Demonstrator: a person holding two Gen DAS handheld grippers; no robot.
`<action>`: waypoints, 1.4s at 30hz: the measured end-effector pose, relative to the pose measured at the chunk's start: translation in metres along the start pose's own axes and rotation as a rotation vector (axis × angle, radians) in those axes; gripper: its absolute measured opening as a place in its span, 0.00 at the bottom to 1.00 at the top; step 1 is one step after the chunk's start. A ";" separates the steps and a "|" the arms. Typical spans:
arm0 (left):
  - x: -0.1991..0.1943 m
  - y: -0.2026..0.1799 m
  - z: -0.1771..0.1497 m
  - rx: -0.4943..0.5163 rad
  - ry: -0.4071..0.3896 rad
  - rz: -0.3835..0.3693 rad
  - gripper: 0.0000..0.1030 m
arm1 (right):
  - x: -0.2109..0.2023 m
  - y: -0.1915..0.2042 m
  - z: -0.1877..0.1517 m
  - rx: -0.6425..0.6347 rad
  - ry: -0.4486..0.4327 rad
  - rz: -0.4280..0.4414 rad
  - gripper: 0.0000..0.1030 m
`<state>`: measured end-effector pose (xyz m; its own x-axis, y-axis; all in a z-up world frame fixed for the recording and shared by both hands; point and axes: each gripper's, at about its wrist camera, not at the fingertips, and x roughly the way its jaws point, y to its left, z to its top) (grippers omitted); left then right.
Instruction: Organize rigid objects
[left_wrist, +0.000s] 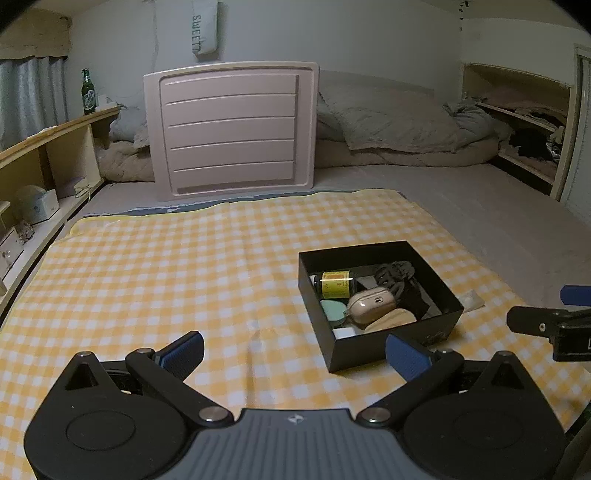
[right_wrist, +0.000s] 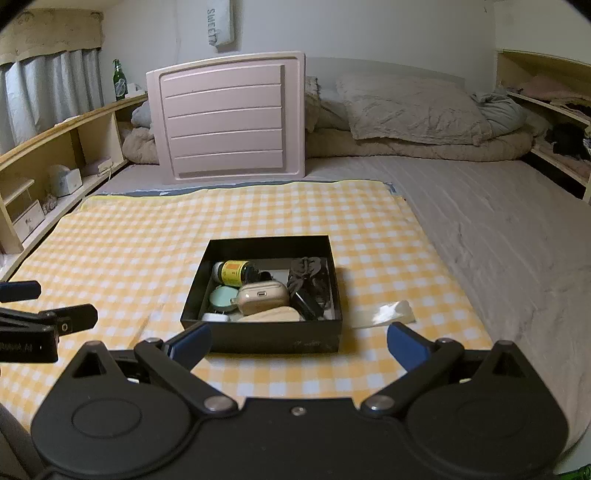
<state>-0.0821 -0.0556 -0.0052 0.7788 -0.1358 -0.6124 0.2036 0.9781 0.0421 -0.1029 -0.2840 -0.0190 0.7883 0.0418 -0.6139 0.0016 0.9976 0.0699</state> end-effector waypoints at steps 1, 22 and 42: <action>0.000 0.000 -0.001 0.000 0.000 0.004 1.00 | 0.000 0.001 -0.002 -0.006 0.001 -0.002 1.00; -0.002 0.004 -0.007 0.008 0.007 0.011 1.00 | 0.000 0.001 -0.006 -0.018 0.009 -0.015 1.00; -0.002 0.004 -0.007 0.016 0.007 0.000 1.00 | 0.001 0.000 -0.007 -0.018 0.010 -0.015 1.00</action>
<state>-0.0871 -0.0499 -0.0093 0.7749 -0.1346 -0.6175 0.2128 0.9756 0.0544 -0.1064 -0.2833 -0.0250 0.7820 0.0268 -0.6227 0.0023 0.9989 0.0459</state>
